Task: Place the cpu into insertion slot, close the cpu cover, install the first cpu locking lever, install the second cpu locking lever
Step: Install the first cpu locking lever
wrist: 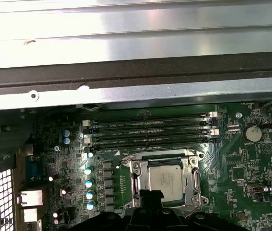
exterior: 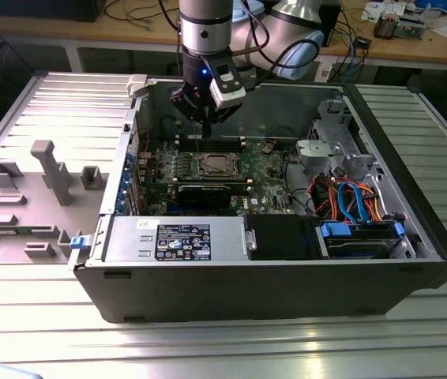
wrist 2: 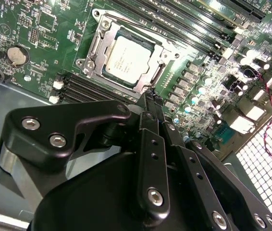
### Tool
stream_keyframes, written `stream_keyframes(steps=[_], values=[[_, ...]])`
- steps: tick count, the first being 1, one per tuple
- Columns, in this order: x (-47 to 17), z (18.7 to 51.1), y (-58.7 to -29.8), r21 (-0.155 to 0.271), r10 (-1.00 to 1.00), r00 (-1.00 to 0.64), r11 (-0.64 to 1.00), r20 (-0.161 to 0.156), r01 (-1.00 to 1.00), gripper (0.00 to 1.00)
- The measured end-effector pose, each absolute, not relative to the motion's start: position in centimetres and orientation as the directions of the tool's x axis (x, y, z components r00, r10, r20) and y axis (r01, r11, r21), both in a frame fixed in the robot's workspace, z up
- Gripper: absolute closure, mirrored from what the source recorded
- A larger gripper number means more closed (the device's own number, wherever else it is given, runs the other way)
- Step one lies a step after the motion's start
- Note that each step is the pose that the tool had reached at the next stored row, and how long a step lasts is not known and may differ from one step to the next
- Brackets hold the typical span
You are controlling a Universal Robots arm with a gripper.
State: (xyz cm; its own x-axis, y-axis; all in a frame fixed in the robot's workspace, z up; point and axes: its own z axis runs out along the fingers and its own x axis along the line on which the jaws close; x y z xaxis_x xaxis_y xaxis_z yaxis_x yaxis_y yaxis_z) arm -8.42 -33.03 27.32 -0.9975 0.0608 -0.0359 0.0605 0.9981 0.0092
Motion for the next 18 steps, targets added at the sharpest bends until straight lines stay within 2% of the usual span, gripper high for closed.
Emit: stream_keyframes(steps=[18], values=[[-8.56,27.32,-33.04,0.011,0.038,-0.999,0.999,-0.036,0.037,0.89]])
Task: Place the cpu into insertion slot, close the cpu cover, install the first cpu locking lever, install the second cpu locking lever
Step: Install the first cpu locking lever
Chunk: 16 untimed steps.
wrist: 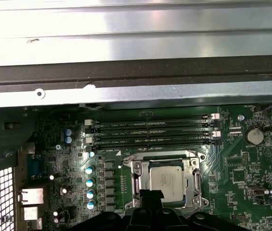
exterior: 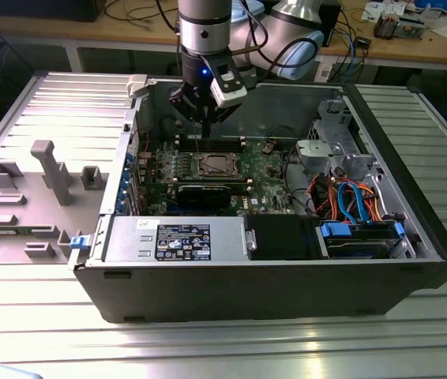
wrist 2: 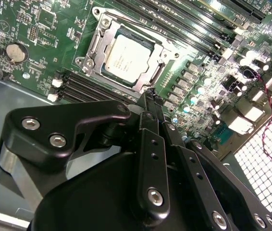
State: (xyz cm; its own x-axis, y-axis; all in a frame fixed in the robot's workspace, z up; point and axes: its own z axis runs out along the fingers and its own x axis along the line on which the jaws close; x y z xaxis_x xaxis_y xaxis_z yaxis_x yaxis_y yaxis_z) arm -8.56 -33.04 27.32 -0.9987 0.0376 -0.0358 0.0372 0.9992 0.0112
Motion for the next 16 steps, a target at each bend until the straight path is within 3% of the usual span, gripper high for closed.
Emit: stream_keyframes(steps=[16], values=[[-8.87,27.32,-33.04,0.011,-0.006,-0.999,1.000,-0.036,-0.007,0.89]])
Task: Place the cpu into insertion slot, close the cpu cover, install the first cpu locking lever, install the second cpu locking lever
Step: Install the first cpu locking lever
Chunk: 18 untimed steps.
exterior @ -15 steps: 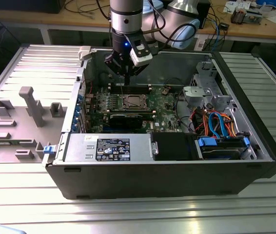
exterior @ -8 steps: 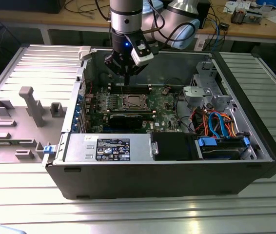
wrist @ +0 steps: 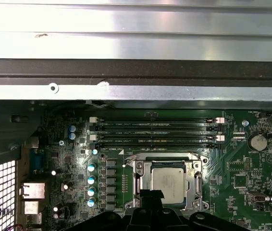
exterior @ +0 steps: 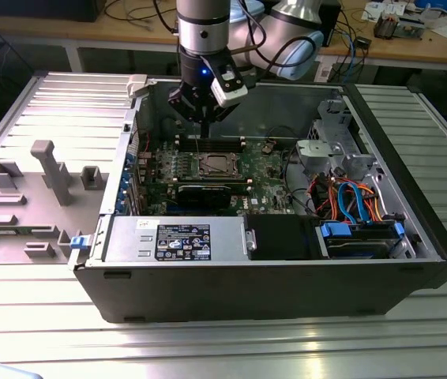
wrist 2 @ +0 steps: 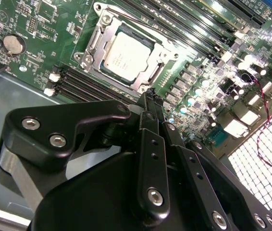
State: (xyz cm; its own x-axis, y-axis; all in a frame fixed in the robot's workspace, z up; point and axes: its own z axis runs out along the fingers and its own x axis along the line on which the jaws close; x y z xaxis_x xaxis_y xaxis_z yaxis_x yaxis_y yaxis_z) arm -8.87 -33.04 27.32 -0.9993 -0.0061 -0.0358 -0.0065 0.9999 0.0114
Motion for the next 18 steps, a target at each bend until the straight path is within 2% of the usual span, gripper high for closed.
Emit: stream_keyframes(steps=[18], values=[[-10.4,27.2,-33.0,0.012,0.031,-0.999,0.999,-0.036,0.030,0.89]])
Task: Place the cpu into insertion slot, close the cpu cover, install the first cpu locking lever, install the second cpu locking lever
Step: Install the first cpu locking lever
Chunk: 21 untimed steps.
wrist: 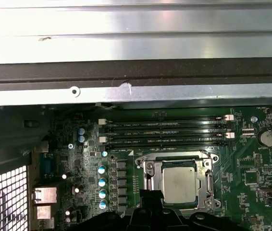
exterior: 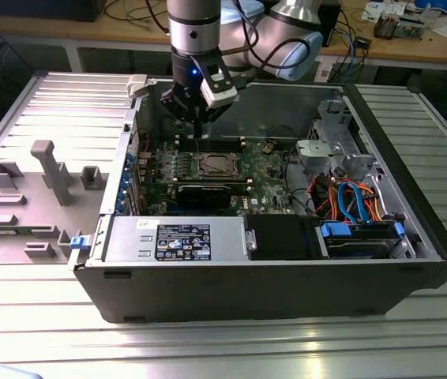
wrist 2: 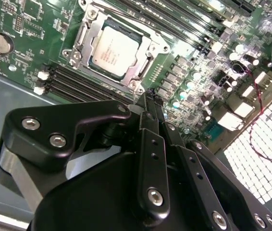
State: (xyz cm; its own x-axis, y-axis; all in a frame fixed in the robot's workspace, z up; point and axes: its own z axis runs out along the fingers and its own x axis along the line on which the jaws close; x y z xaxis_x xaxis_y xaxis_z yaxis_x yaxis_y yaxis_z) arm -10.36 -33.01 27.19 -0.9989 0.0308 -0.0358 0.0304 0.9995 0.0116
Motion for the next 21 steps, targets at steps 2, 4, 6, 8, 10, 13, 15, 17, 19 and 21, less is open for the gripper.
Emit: stream_keyframes(steps=[2,4,6,8,10,13,15,17,19,21], values=[[-10.9,27.2,-33.0,0.012,0.031,-0.999,0.999,-0.036,0.030,0.89],[-11.6,27.2,-33.0,0.012,0.030,-0.999,1.000,-0.036,0.029,0.89],[-12.0,27.2,-32.9,0.012,0.025,-0.999,1.000,-0.036,0.024,0.89],[-12.1,27.1,-32.8,0.012,0.022,-0.999,1.000,-0.036,0.021,0.89],[-12.1,27.0,-32.4,0.013,0.017,-0.999,1.000,-0.036,0.017,0.89],[-12.1,26.8,-32.0,0.014,0.012,-0.999,1.000,-0.036,0.011,0.89],[-12.0,26.7,-31.7,0.014,0.010,-0.999,1.000,-0.036,0.010,0.89],[-11.9,26.6,-31.3,0.014,0.009,-0.999,1.000,-0.036,0.009,0.89],[-11.6,26.5,-31.1,0.014,0.009,-0.999,1.000,-0.036,0.008,0.89],[-11.2,26.5,-31.0,0.014,0.009,-0.999,1.000,-0.036,0.008,0.89]])
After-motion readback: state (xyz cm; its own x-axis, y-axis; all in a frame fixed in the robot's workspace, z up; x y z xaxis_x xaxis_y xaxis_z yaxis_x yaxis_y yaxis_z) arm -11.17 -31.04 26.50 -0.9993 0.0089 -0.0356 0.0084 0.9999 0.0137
